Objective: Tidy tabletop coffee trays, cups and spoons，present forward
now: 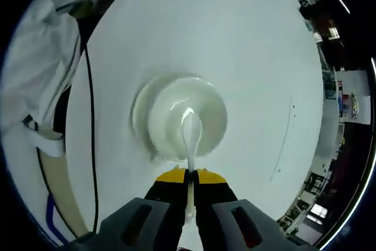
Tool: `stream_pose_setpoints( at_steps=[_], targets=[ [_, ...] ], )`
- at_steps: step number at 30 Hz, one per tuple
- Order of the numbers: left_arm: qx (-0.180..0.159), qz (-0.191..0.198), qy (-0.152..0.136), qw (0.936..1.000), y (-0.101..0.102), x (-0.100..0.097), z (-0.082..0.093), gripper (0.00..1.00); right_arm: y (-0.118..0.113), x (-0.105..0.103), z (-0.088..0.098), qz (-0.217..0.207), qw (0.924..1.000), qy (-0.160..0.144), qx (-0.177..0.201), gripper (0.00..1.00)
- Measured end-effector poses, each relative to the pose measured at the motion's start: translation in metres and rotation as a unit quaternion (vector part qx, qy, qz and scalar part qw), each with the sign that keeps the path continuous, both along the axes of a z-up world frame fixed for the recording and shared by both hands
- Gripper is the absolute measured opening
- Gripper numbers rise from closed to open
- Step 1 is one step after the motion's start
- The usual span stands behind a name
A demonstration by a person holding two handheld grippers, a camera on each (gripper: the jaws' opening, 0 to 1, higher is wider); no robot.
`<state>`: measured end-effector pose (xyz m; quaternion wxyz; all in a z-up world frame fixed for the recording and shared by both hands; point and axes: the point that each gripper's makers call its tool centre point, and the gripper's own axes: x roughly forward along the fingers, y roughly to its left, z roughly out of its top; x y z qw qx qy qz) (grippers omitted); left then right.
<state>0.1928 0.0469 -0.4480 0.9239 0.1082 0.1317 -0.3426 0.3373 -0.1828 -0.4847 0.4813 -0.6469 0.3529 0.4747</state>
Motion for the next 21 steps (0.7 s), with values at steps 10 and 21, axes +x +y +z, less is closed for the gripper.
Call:
stream_pose_setpoints(
  at_steps=[10, 21],
  targets=[
    [-0.015, -0.003, -0.005, 0.9999, -0.004, -0.002, 0.003, 0.21, 0.016, 0.002, -0.019, 0.010, 0.9993, 0.004, -0.037, 0.05],
    [-0.024, 0.000, -0.004, 0.9997, 0.000, -0.003, 0.002, 0.21, 0.018, -0.009, -0.026, 0.012, 0.9978, 0.019, -0.062, 0.05]
  ],
)
